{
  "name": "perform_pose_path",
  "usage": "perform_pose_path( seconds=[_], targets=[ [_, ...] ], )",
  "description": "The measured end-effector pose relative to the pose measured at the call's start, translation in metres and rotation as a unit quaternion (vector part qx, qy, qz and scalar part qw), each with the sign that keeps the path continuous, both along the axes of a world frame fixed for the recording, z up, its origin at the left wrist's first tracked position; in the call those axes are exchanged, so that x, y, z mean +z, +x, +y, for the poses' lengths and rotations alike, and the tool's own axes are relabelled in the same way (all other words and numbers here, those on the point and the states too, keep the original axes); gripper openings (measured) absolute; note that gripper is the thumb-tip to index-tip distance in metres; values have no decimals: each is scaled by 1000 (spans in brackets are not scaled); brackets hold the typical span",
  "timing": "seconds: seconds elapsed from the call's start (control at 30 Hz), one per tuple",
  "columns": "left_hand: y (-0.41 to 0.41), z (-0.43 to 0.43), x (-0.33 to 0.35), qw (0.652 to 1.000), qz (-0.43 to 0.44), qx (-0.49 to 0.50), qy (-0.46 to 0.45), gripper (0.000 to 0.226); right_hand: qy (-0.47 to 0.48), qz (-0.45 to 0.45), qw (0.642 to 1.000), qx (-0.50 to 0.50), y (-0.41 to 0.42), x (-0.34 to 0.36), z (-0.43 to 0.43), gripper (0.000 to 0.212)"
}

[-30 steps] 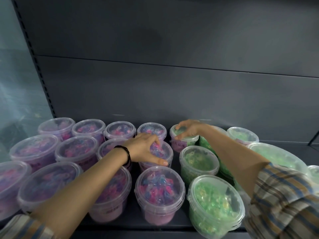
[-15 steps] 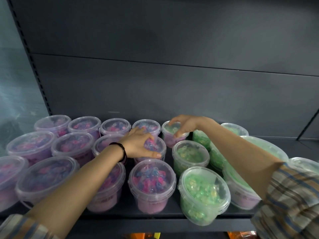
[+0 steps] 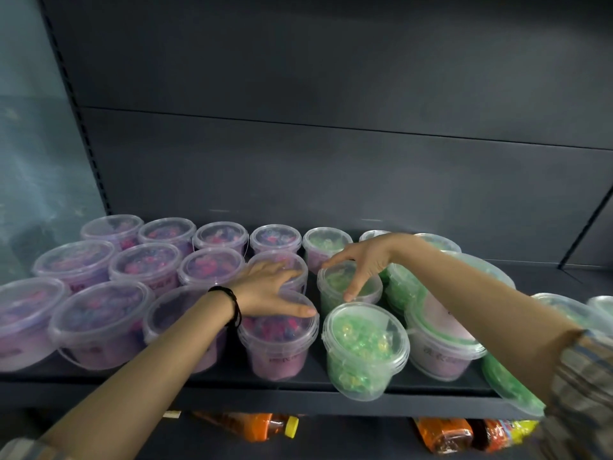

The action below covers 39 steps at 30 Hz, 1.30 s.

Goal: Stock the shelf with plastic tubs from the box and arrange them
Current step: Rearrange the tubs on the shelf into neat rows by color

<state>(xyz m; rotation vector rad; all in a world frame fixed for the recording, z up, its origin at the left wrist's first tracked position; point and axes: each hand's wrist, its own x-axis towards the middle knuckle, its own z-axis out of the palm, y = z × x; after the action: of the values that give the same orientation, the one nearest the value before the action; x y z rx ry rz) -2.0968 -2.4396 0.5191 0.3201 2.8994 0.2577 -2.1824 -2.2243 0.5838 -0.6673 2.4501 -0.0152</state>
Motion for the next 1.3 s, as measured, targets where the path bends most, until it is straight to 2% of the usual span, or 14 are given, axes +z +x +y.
perform_pose_path(
  seconds=[0.1,0.27,0.4,0.53,0.63,0.7,0.8,0.87,0.93,1.03,1.13,1.3],
  targets=[
    [4,0,-3,1000,7,5,4,101,0,21,1000,-15,0,-8,-6,94],
    [6,0,-3,1000,6,7,11,100,32,155,986,-57,4,-20,-20,93],
    [5,0,-5,1000,12,3,11,101,61,165,978,-112,4,-21,-34,108],
    [2,0,-9,1000,18,12,18,111,90,202,966,-135,6,-24,-41,104],
    [1,-2,-12,999,42,18,10,102,92,217,963,-133,9,-25,-37,103],
    [3,-1,-11,997,69,20,5,96,67,232,963,-122,15,-23,-31,96],
    [15,5,-6,994,109,16,11,99,-47,237,967,-76,34,-11,-13,71],
    [28,11,-3,991,128,17,46,106,-131,172,976,-13,52,-2,5,58],
    [43,17,-2,989,132,16,57,106,-166,96,980,51,75,3,22,53],
    [60,25,-5,992,123,26,-3,105,-86,57,988,112,95,-3,38,69],
    [72,28,-13,990,130,49,-31,85,-40,57,992,108,102,-14,44,86],
    [92,44,-23,977,211,22,34,75,-15,158,984,86,107,-25,43,91]
  ],
)
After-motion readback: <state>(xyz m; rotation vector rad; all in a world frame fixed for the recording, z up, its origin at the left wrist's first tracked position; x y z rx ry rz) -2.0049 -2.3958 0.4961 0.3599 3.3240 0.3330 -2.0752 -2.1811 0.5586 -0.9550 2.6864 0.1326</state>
